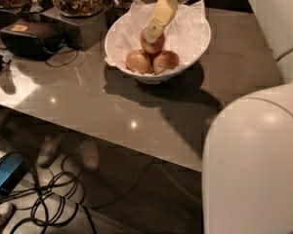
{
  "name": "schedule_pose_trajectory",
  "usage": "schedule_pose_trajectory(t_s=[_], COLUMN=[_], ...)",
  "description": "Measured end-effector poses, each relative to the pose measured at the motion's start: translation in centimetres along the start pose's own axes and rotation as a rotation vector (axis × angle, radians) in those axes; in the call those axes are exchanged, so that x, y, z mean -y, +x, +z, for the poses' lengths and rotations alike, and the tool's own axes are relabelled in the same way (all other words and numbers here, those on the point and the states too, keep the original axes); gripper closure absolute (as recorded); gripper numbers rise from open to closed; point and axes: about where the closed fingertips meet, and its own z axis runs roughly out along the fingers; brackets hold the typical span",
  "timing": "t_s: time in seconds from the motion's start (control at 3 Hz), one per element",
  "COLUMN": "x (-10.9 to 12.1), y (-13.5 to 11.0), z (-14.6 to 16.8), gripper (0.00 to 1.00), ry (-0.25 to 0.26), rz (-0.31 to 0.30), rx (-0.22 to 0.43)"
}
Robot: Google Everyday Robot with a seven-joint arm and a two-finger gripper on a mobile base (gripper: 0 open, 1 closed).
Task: Pick apple from white bowl
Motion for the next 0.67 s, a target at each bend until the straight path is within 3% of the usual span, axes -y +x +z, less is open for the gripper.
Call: schedule_pose_trajectory(t_s=[0.33, 0.67], x=[0.93, 1.46], y=[-0.48, -0.80], z=[0.95, 1.65], gripper=[0.15, 0.23], ry=[-0.009, -0.015], rz=[0.011, 0.016], rx=[0.005, 0.006])
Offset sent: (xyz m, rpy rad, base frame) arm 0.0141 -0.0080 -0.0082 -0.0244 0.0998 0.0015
